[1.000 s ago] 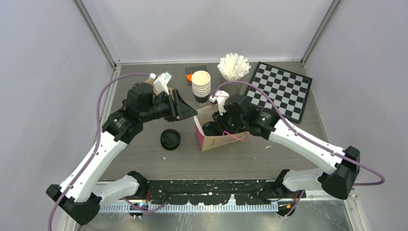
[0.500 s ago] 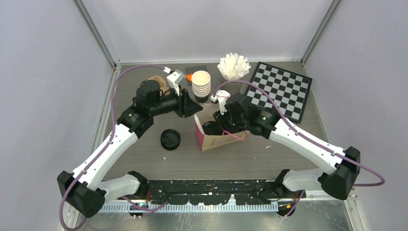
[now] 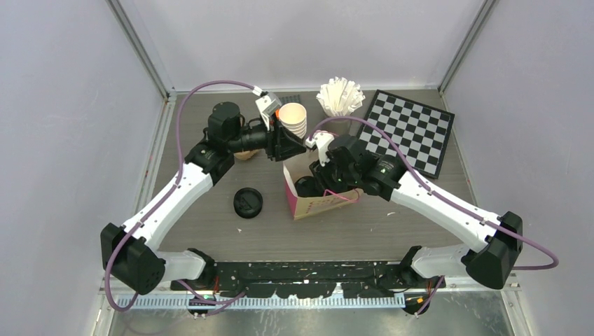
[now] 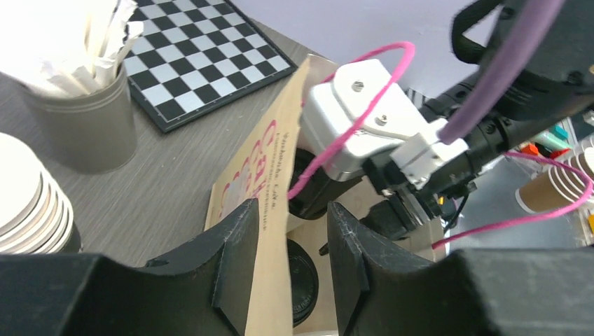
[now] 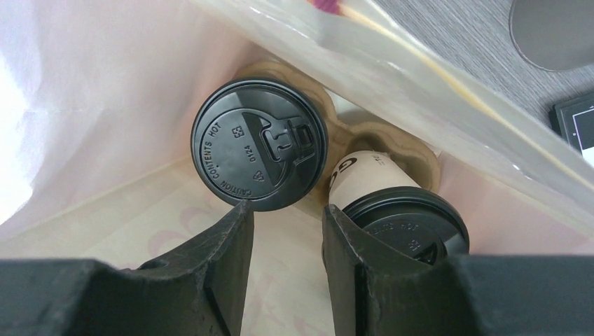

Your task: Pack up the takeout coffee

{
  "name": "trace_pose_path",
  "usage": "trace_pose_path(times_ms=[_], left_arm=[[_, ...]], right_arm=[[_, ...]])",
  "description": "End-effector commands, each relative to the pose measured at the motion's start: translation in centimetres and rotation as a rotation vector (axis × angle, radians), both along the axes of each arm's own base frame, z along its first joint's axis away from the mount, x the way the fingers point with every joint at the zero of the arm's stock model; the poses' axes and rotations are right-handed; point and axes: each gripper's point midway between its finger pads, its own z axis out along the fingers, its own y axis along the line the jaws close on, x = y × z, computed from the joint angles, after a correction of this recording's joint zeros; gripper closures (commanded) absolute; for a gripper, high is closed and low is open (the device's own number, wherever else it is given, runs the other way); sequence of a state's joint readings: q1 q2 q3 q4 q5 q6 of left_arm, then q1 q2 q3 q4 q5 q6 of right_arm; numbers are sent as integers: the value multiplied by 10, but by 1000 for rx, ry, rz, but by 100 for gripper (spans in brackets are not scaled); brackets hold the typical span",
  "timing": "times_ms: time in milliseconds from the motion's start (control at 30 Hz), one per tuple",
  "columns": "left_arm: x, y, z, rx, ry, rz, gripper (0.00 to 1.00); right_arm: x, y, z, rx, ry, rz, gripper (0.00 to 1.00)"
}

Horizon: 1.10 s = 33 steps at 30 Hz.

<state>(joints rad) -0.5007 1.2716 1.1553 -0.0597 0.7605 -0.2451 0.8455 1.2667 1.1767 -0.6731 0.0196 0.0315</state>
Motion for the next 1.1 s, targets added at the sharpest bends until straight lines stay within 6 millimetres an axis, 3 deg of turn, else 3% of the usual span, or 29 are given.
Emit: trace_pose_path(times_ms=[0,133,333,800,1067], left_arm=[[-14,-4,30,-51,-137,-122,57],[-16,-8,26,-58,-141,-159,54],[-2,-11,22,-51,-156,-125,54],[20,-15,24,-56,-174,-57,62],[27,-12,24,-56,-182,-18,61]], right_arm=[[7,13,24,68,-37,29,54],[7,13,24,69,-34,32,54],[6,12,23,69,-30,40,54],[-1,8,21,54,-20,93,54],[-8,3,19,28,0,135,55]])
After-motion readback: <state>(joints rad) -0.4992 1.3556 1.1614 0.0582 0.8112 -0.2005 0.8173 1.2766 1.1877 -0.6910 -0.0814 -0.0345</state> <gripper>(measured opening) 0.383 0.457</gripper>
